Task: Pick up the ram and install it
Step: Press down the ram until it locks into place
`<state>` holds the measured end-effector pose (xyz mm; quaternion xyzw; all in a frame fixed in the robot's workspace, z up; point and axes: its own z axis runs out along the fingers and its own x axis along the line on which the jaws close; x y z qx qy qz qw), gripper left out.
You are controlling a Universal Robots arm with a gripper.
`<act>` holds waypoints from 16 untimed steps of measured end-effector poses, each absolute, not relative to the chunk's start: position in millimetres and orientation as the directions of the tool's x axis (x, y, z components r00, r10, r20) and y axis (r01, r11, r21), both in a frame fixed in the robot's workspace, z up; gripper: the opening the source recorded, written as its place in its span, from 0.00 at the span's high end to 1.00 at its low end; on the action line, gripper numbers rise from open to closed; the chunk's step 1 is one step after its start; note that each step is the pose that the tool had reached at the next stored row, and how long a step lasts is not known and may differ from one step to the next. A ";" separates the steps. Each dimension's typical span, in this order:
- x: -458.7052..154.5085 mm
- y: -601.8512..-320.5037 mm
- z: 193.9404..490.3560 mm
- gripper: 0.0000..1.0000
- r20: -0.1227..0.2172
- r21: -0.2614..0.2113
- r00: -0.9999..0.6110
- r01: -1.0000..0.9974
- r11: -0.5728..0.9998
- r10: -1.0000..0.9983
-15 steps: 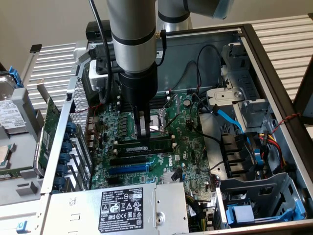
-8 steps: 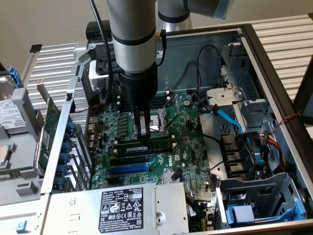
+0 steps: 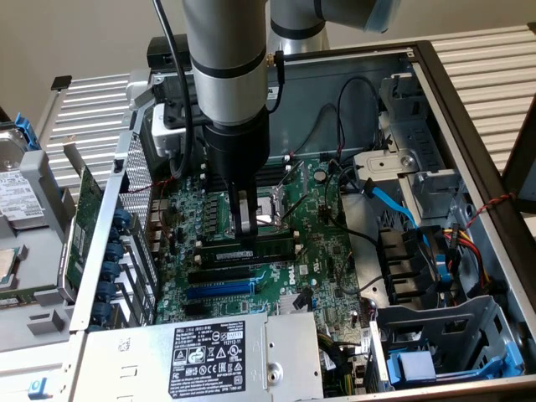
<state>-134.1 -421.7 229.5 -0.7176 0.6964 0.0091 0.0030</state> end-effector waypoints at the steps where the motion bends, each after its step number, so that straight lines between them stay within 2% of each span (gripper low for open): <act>1: -134.1 -421.7 229.2 0.89 -0.017 0.008 0.030 -1.000 -0.030 -0.999; 16: -134.2 -421.5 232.7 0.89 -0.018 0.008 0.033 -0.999 -0.033 -0.999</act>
